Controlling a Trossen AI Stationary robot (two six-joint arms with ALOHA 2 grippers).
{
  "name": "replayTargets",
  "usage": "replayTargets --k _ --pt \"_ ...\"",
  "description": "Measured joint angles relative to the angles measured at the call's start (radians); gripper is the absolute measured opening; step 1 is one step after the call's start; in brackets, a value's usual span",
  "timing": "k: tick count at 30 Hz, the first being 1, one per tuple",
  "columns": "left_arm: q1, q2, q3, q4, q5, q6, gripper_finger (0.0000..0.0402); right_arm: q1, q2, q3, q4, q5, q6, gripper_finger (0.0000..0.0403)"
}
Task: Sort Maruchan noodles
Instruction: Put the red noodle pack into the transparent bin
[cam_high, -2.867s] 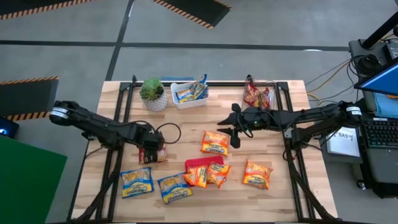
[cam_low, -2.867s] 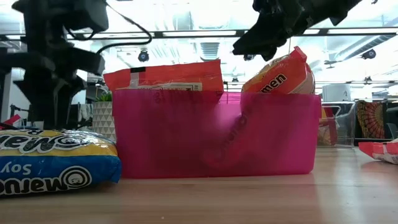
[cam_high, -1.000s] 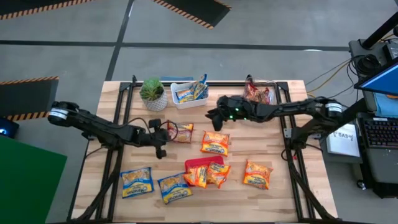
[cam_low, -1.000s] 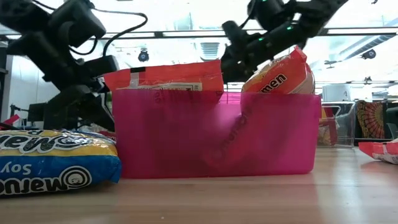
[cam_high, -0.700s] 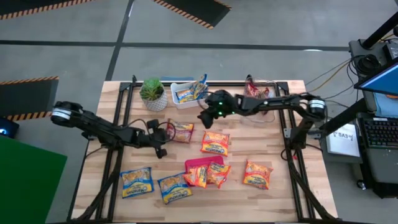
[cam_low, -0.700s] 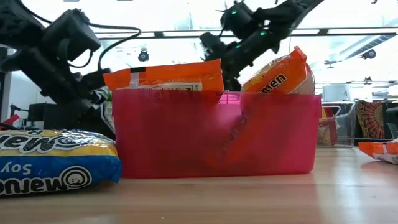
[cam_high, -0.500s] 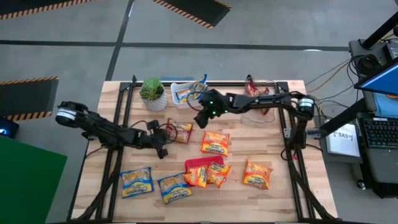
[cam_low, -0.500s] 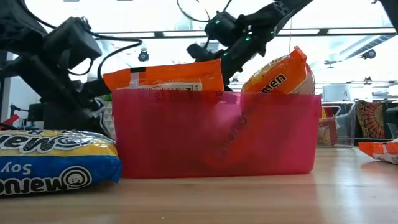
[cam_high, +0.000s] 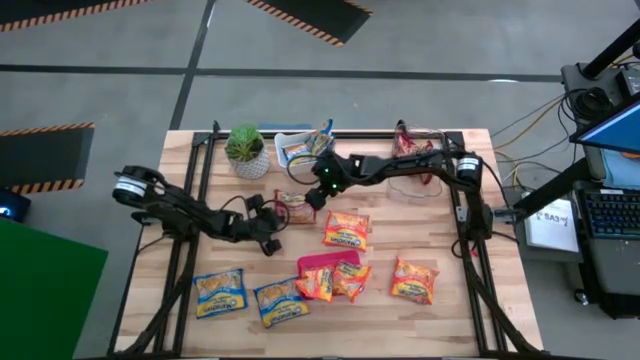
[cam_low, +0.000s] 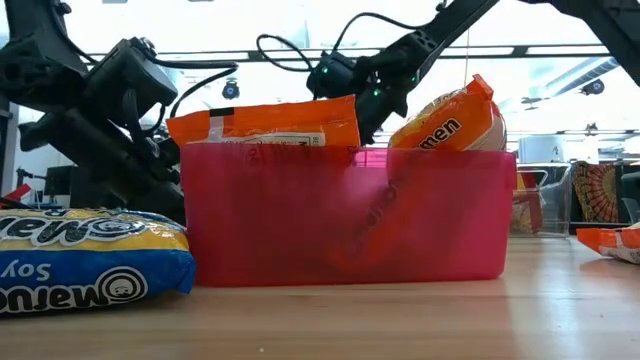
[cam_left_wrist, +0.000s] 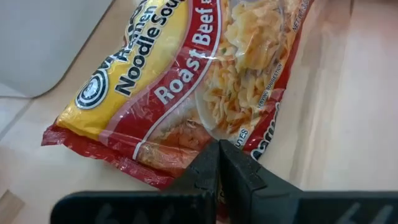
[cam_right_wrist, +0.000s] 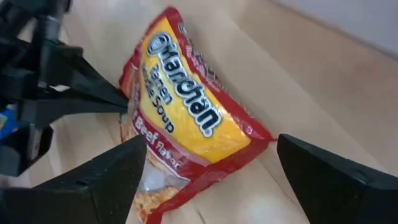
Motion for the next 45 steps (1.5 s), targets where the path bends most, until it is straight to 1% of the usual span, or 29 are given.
replayTargets --k 7,10,14,17,19,22,29,36,42,43,45 --pt "0.000 0.040 0.000 0.057 -0.012 0.000 0.0000 -0.002 0.065 0.000 0.096 -0.014 -0.004 0.0352" --pt "0.000 0.043 -0.001 0.060 -0.015 0.000 0.0000 0.000 0.081 -0.001 0.150 -0.065 -0.067 0.0352" --pt "0.000 0.043 -0.002 0.065 -0.016 0.003 0.0000 0.008 0.089 -0.001 0.259 -0.143 -0.077 0.0352" --pt "0.000 0.043 -0.003 0.069 -0.018 0.003 0.0000 0.015 0.091 -0.001 0.303 -0.149 -0.077 0.0347" --pt "0.000 0.044 -0.003 0.071 -0.018 0.003 0.0000 0.016 0.091 -0.001 0.312 -0.149 -0.077 0.0336" --pt "0.000 0.044 -0.003 0.079 -0.018 0.004 0.0000 0.016 0.091 -0.001 0.317 -0.149 -0.078 0.0307" --pt "0.000 0.046 -0.004 0.109 -0.022 0.022 0.0000 0.021 0.095 -0.002 0.329 -0.131 -0.107 0.0197" --pt "0.000 0.045 -0.005 0.128 -0.024 0.023 0.0000 0.021 0.118 -0.002 0.344 -0.115 -0.107 0.0110" --pt "-0.002 0.033 -0.005 0.137 -0.026 0.026 0.0000 0.021 0.099 -0.003 0.341 -0.131 -0.116 0.0033" --pt "-0.002 0.027 -0.005 0.136 -0.024 0.031 0.0000 0.021 0.092 -0.003 0.341 -0.140 -0.119 0.0022" --pt "-0.003 0.006 -0.005 0.129 -0.020 0.047 0.0000 0.021 0.081 -0.003 0.341 -0.151 -0.120 0.0017"
